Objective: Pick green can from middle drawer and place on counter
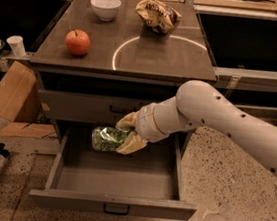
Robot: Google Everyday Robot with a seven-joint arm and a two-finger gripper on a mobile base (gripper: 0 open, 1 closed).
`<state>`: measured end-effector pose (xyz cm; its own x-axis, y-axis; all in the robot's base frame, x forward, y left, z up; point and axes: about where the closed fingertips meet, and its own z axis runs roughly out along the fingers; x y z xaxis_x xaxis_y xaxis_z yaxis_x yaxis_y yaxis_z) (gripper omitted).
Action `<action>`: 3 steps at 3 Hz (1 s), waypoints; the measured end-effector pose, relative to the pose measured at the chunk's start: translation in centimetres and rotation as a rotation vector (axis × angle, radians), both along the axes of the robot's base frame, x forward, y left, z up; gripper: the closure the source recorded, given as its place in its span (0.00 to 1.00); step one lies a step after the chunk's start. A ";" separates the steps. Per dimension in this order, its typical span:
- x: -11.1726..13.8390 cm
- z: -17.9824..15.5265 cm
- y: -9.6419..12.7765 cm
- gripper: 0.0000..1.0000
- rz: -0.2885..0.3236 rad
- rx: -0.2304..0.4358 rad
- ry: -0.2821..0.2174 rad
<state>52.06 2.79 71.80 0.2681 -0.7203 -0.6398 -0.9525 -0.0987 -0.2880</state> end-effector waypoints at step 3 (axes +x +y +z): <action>3.3 3.2 -0.6 1.00 -0.053 -0.030 -0.040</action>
Offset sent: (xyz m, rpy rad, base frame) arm 0.0075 -0.0031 0.0054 0.0000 -0.0034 -0.0322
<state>55.33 2.16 75.04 0.2535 -0.7531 -0.6071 -0.9446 -0.0574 -0.3233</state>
